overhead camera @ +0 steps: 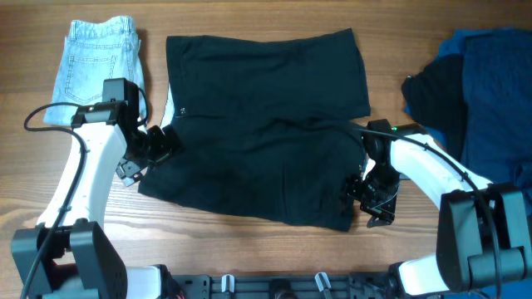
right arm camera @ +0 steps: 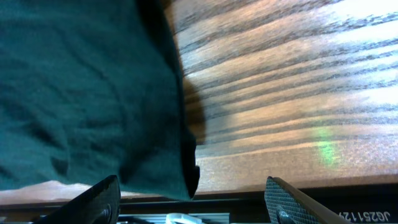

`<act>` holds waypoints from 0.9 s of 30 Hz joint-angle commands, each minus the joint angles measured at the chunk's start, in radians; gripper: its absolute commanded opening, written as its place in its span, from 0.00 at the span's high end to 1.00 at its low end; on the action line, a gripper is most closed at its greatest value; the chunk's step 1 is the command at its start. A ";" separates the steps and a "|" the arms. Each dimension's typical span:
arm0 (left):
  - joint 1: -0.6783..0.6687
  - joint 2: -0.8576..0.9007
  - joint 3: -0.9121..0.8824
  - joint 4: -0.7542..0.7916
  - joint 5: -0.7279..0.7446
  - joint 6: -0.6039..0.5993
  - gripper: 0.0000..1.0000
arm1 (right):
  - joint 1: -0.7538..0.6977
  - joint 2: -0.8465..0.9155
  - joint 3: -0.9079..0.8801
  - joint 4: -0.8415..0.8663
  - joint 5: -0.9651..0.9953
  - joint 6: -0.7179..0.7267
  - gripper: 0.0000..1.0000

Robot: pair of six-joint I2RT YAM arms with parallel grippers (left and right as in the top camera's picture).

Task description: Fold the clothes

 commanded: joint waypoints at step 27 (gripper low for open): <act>-0.001 0.000 -0.005 0.010 0.019 -0.010 0.00 | 0.002 0.002 -0.123 0.265 -0.056 0.013 0.59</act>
